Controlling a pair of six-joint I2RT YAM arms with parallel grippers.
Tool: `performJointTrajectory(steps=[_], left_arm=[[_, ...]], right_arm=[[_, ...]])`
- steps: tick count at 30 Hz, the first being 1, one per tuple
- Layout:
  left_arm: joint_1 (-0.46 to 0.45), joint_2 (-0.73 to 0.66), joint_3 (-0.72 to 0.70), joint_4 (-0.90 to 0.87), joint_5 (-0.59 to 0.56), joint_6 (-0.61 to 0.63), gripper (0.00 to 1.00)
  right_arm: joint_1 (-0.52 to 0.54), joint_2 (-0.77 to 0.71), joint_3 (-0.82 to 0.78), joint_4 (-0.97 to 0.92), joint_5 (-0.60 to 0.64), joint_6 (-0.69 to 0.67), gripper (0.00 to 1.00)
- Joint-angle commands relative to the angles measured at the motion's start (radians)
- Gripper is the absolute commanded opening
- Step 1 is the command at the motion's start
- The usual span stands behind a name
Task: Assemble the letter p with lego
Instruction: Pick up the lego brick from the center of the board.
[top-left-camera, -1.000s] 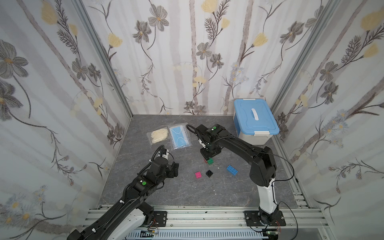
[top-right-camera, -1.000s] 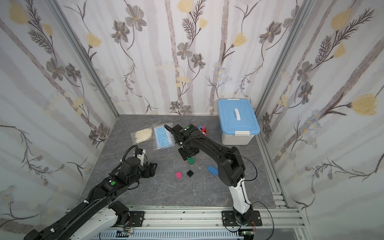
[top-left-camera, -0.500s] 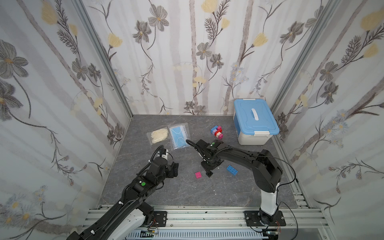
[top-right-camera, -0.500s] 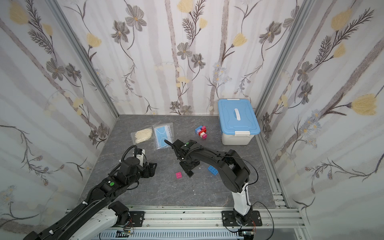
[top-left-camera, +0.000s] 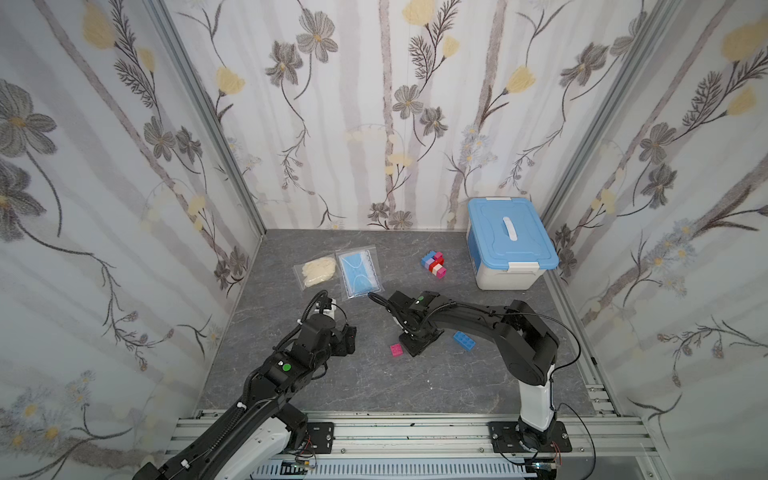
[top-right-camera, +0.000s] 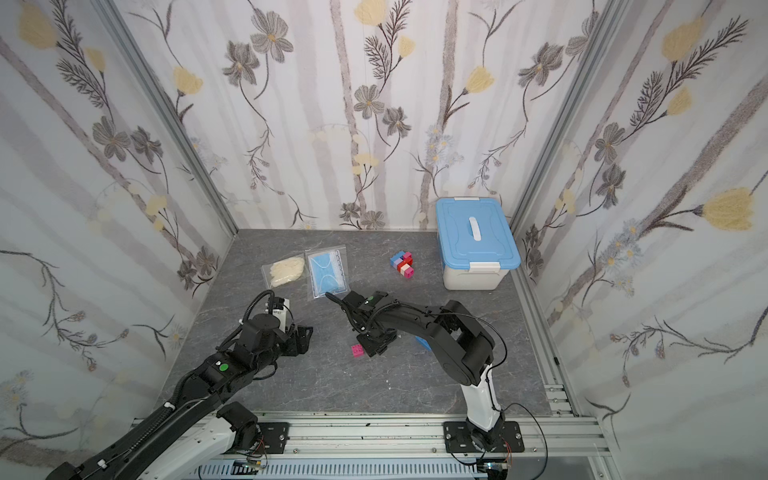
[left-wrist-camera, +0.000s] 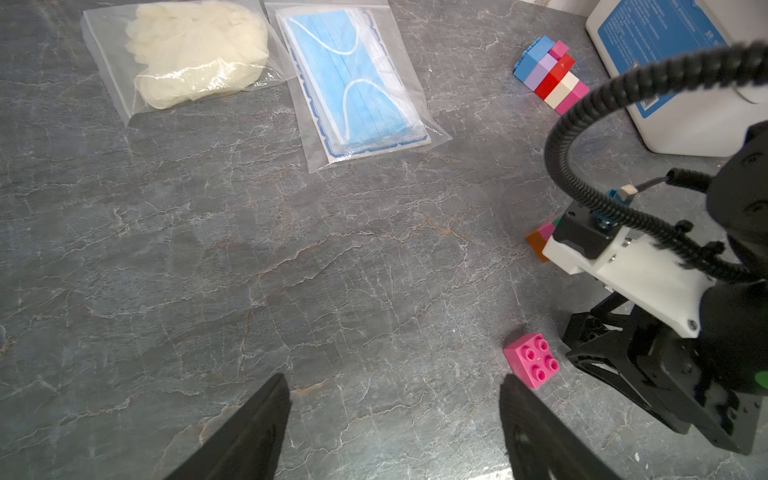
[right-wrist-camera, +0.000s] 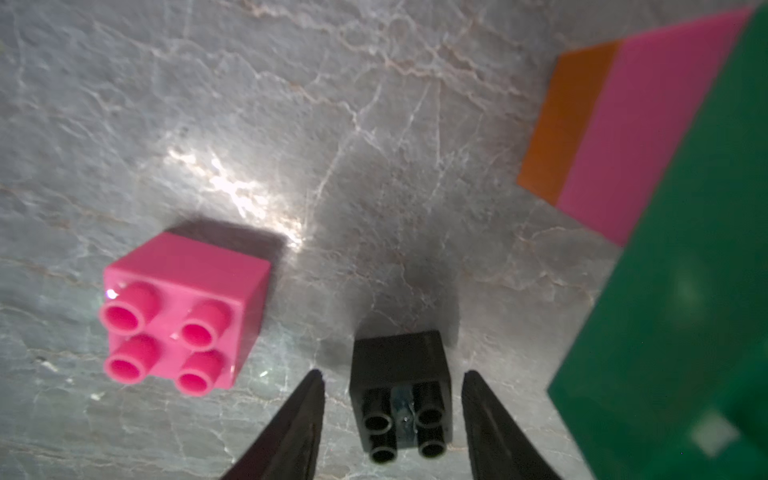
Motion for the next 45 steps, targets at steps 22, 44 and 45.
performJointTrajectory(steps=[22,44,45], left_arm=[[0.001,-0.004,0.003,0.010,-0.007,-0.013,0.82],[0.001,-0.016,-0.014,0.025,-0.006,-0.005,0.82],[0.001,-0.018,-0.014,0.025,-0.007,-0.005,0.82]], right_arm=[[-0.001,-0.043,-0.004,-0.016,0.027,0.025,0.15],[-0.103,0.050,0.462,-0.302,0.037,-0.001,0.14],[-0.108,0.067,0.480,-0.305,0.037,-0.005,0.14]])
